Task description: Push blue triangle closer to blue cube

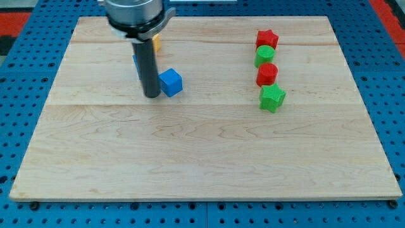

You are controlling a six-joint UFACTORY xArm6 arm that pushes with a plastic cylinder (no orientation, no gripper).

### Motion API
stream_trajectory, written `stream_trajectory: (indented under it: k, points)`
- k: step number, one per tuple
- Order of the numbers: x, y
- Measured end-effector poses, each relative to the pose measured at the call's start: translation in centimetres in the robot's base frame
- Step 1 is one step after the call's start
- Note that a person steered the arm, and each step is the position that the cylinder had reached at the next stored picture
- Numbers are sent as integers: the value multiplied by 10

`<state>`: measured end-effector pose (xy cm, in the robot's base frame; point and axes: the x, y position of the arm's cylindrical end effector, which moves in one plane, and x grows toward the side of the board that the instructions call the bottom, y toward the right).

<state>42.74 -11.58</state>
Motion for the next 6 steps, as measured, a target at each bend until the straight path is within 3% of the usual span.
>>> stream_trajectory:
  k: [1, 3, 6]
  points:
    - [-6, -38]
    - [-57, -65]
    - [-70, 16]
